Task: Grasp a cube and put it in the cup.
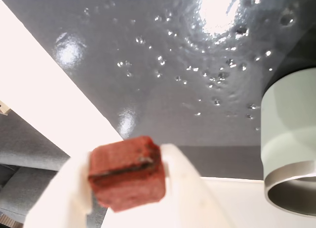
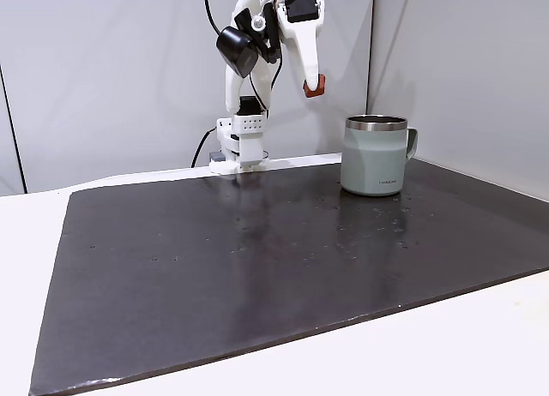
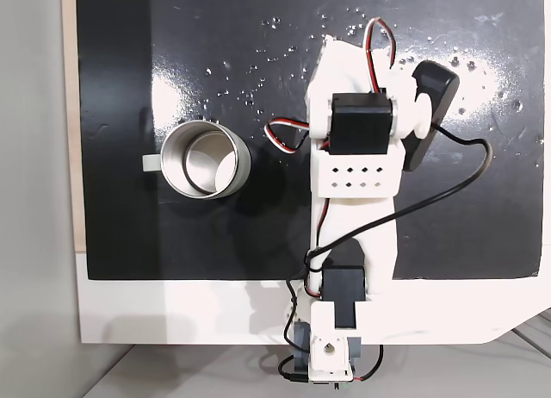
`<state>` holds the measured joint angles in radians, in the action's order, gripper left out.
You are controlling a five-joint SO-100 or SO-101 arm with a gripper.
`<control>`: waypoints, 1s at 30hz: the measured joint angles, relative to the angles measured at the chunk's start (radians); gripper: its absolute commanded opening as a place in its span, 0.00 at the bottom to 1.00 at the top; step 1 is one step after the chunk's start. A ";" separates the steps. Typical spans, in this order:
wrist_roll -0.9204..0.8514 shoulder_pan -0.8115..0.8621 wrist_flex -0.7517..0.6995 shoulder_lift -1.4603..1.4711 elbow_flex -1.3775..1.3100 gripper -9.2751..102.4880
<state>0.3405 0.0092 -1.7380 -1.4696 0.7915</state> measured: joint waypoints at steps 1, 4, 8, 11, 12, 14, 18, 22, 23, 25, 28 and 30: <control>0.000 -0.012 0.000 0.000 0.000 0.11; -0.021 -0.060 -0.002 0.000 0.000 0.11; -0.061 -0.155 -0.015 -0.006 -0.017 0.11; -0.106 -0.229 -0.018 -0.031 -0.017 0.10; -0.121 -0.255 -0.018 -0.040 -0.017 0.10; -0.152 -0.305 -0.023 -0.064 -0.005 0.10; -0.213 -0.396 -0.034 -0.123 0.061 0.10; -0.244 -0.476 -0.037 -0.172 0.163 0.10; -0.247 -0.483 -0.037 -0.179 0.189 0.10; -0.250 -0.489 -0.037 -0.184 0.235 0.10; -0.259 -0.485 -0.044 -0.184 0.293 0.10; -0.265 -0.488 -0.044 -0.184 0.316 0.10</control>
<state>0.0752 -0.4786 -1.7825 -1.6536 1.1075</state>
